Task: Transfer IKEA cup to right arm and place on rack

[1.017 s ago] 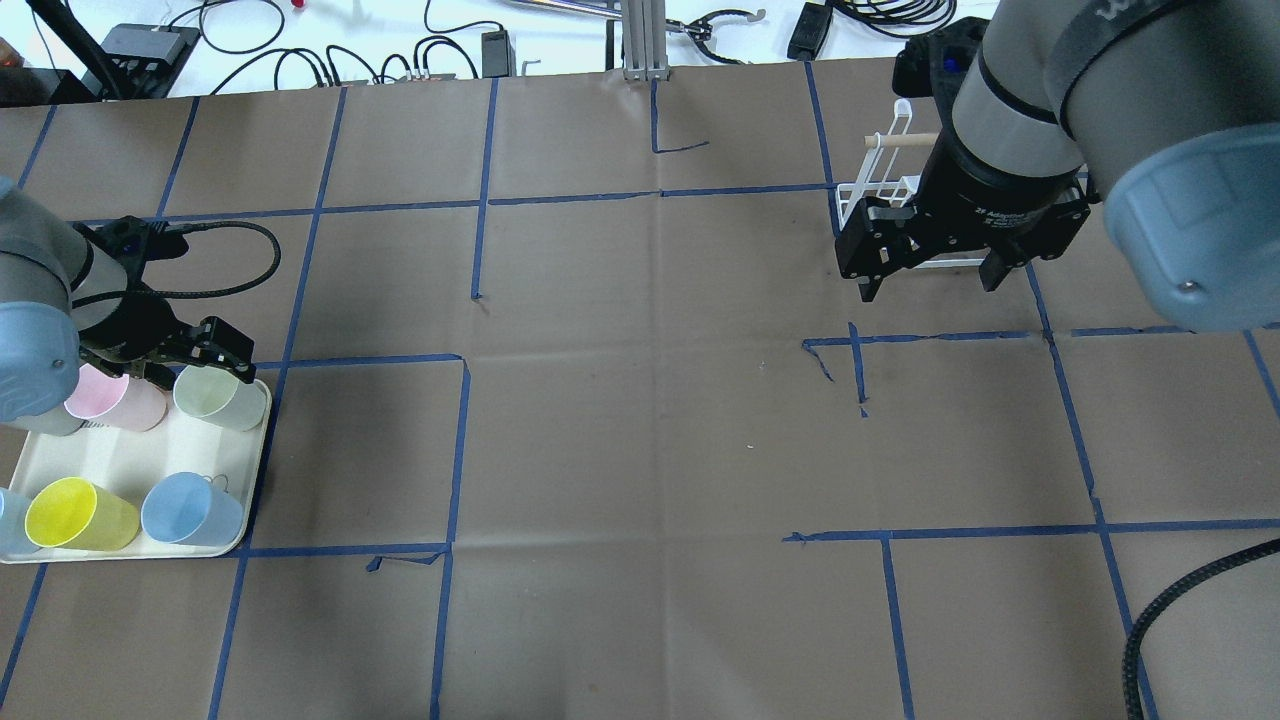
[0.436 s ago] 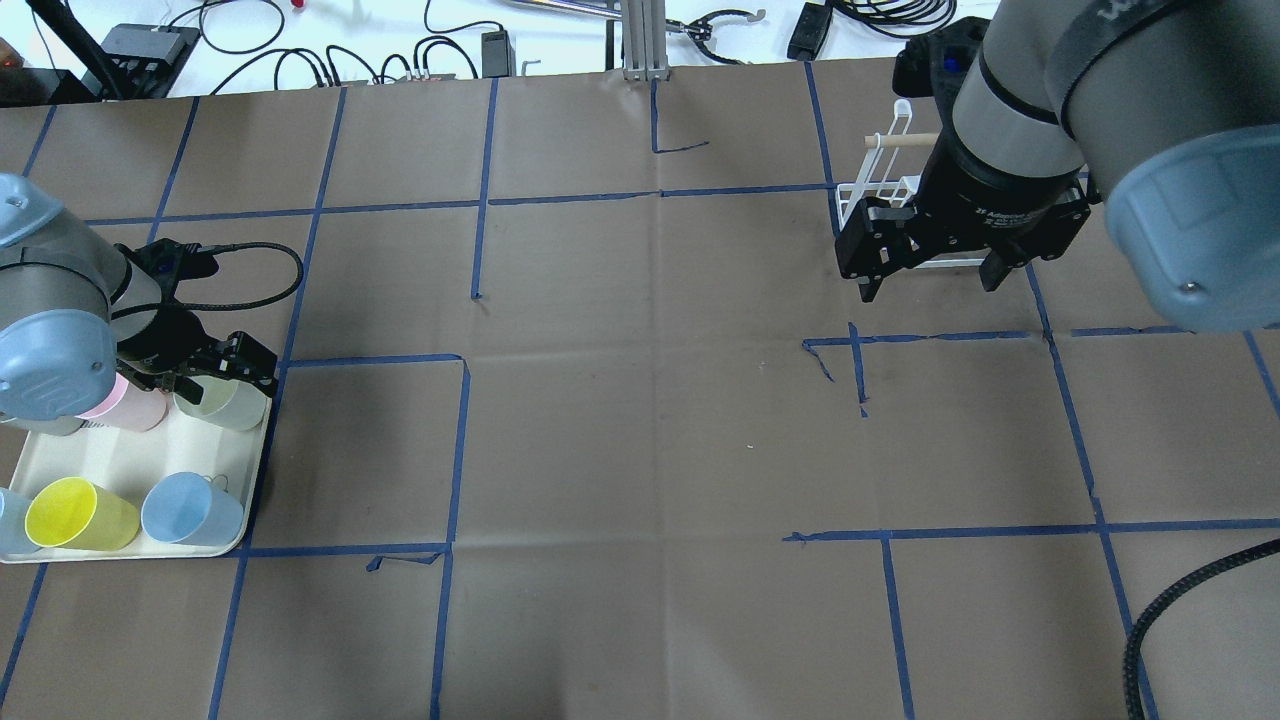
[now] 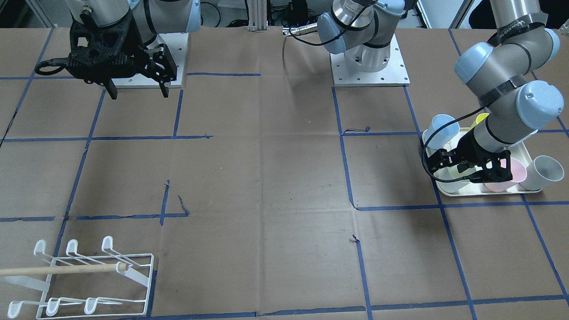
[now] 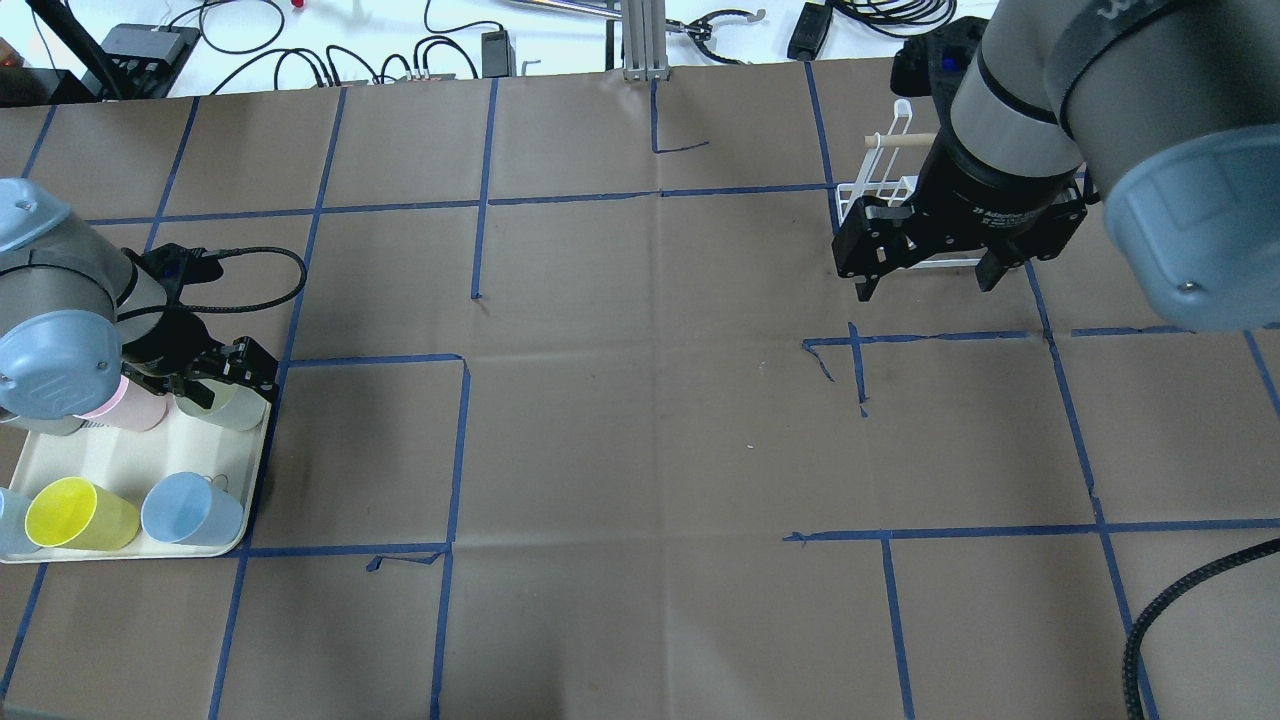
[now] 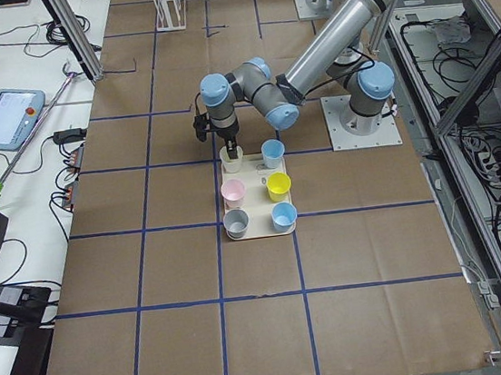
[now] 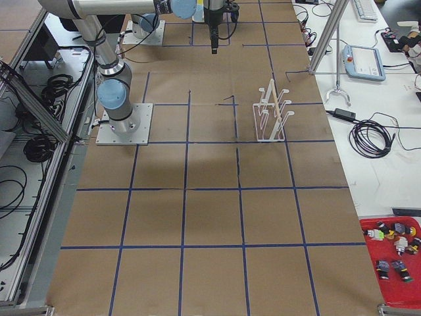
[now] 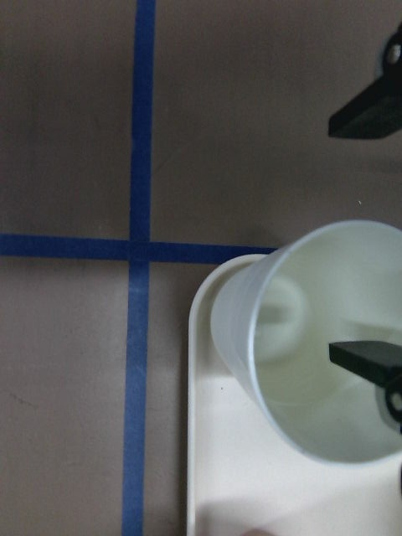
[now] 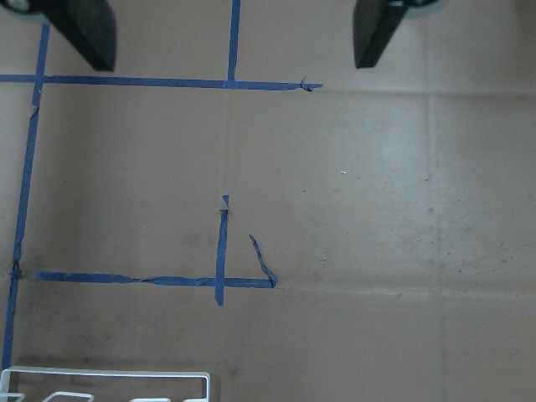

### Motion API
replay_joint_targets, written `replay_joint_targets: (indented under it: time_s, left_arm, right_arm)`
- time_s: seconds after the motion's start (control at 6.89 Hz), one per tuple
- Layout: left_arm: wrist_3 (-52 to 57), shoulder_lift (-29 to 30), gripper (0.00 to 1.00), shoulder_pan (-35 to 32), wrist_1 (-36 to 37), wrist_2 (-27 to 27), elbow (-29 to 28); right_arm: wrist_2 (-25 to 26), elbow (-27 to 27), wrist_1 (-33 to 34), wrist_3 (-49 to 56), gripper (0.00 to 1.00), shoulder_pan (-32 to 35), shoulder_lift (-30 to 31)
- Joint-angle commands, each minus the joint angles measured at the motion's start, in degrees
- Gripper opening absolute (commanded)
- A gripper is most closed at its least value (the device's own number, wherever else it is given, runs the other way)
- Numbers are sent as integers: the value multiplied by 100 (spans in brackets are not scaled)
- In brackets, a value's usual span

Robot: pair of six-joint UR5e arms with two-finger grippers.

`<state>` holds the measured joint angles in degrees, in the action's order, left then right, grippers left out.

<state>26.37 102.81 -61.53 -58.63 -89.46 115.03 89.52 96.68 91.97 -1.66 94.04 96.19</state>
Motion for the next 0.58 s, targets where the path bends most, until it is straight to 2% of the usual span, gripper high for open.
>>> replay_joint_targets:
  time_s: [0.0, 0.44]
  left_arm:
    - [-61, -24, 2, 9, -26, -1, -15]
    - [-79, -226, 0, 9, -79, -36, -112]
  right_arm:
    - [-137, 0, 23, -1, 100, 0, -4]
    - [-146, 0, 23, -10, 100, 0, -4]
